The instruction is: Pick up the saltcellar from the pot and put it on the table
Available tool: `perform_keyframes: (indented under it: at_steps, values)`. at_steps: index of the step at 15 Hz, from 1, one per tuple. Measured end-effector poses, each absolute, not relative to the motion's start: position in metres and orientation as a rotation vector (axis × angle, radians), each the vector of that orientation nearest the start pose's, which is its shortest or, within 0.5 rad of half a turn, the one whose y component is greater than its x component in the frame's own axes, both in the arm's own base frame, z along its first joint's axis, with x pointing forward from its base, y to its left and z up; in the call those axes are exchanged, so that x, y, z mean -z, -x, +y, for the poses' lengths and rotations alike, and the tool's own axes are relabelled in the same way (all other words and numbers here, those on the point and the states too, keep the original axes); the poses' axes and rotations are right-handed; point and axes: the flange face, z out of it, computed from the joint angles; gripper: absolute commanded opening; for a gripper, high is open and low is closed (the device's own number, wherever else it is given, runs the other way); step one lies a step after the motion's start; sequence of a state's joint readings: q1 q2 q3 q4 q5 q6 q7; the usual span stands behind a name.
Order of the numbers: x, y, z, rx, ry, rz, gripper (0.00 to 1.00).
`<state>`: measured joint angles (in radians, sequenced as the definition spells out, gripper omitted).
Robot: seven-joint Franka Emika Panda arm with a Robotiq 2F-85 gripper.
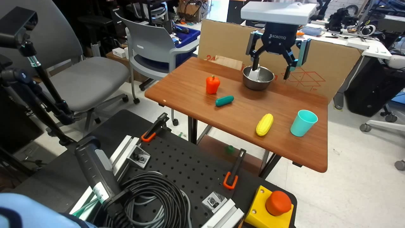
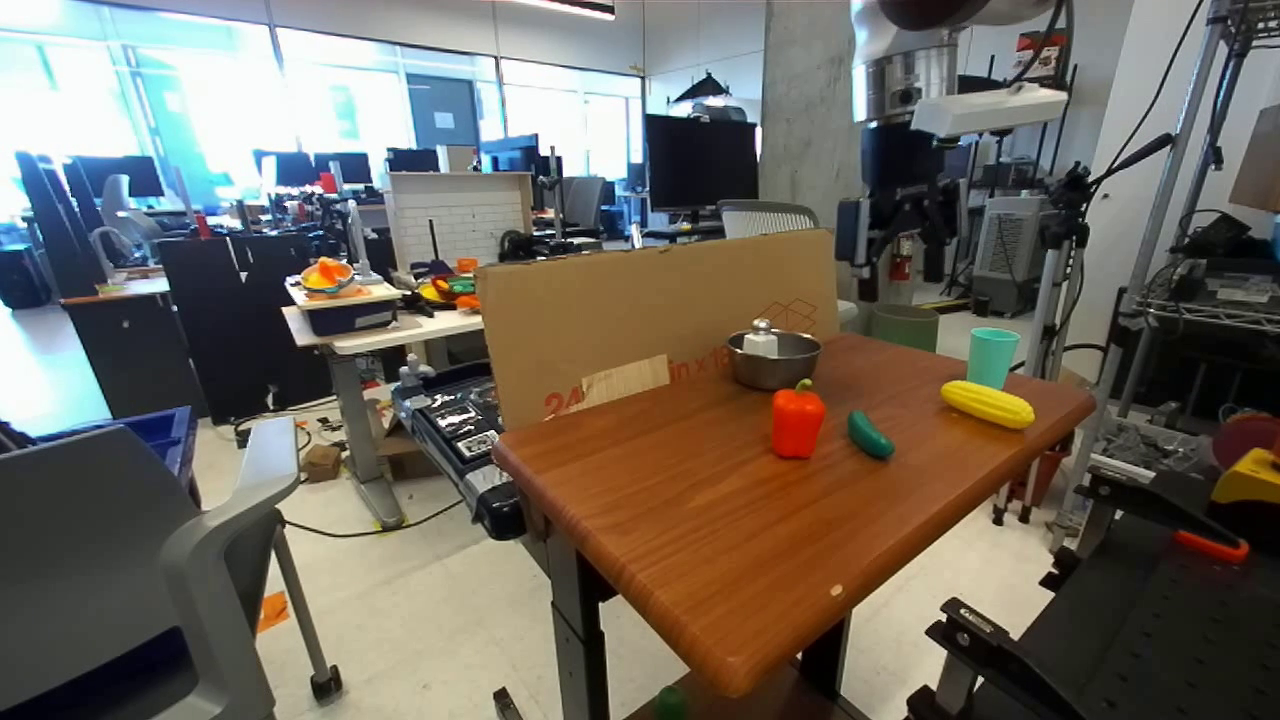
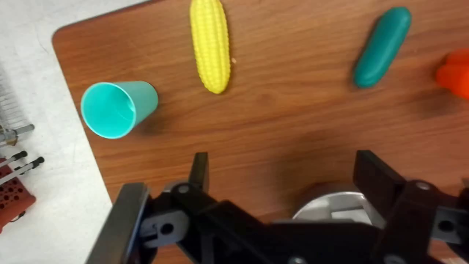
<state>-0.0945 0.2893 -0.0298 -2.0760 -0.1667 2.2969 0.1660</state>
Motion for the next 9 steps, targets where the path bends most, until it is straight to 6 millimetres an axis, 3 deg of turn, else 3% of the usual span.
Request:
perform_keyframes:
  at_steps: [5, 9]
  values:
    - [-0.28, -0.626, -0.057, -0.027, 3.191, 0.28, 1.0]
    - [-0.27, -0.649, -0.043, -0.006, 3.196, 0.24, 1.0]
